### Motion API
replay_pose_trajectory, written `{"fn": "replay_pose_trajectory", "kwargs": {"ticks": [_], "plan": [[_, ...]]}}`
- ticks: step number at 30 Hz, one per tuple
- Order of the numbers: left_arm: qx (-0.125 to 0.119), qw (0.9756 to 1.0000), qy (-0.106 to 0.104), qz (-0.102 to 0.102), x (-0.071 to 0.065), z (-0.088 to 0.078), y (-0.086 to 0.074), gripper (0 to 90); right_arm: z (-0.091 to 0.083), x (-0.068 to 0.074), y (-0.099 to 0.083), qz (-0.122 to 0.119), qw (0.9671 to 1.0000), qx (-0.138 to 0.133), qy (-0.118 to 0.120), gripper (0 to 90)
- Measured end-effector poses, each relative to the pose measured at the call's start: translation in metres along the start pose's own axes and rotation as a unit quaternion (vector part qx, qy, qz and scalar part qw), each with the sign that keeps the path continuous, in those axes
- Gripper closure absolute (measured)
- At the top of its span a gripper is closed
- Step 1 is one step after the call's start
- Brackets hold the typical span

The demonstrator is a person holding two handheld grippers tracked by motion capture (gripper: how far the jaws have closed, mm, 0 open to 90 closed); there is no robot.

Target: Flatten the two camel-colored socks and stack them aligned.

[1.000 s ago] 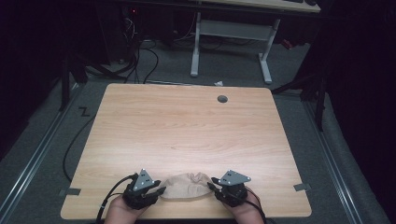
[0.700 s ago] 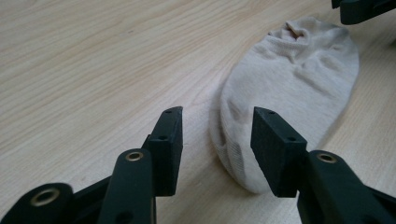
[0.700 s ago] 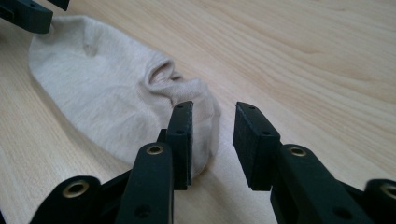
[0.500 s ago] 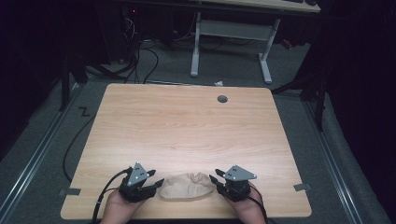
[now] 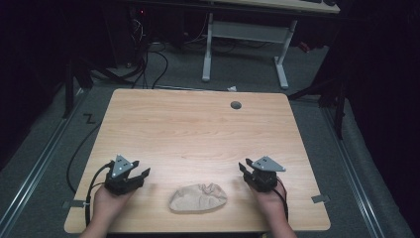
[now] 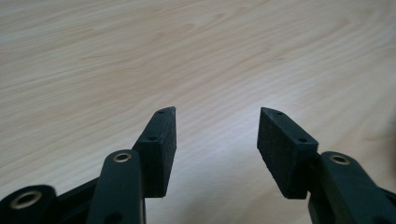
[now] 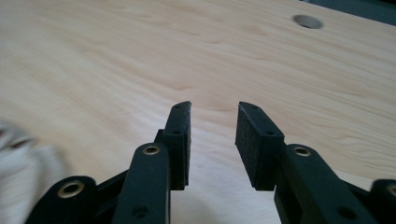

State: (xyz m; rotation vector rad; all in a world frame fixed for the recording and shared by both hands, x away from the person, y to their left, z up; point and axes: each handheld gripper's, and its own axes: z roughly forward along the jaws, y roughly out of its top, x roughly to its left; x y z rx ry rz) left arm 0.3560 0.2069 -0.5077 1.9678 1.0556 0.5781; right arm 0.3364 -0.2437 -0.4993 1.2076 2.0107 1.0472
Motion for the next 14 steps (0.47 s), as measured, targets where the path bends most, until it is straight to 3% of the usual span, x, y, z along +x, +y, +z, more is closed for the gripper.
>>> {"fn": "replay_pose_trajectory", "kwargs": {"ticks": [4, 7, 11, 14], "plan": [[0.015, 0.9994, 0.031, -0.008, 0.018, 0.005, -0.004, 47.6, 0.007, -0.022, -0.003, 0.015, 0.9994, 0.01, -0.03, 65.2], [0.013, 0.9992, 0.026, -0.029, 0.025, 0.003, -0.004, 47.4, 0.007, -0.034, -0.008, 0.033, 0.9988, 0.009, -0.036, 65.1], [0.013, 0.9991, 0.022, -0.035, 0.025, 0.002, -0.006, 47.2, 0.005, -0.04, -0.016, 0.056, 0.9979, 0.014, -0.029, 63.8], [0.015, 0.9991, 0.019, -0.034, 0.023, 0.001, -0.007, 47.2, 0.005, -0.039, -0.019, 0.056, 0.998, 0.02, -0.023, 62.8]]}}
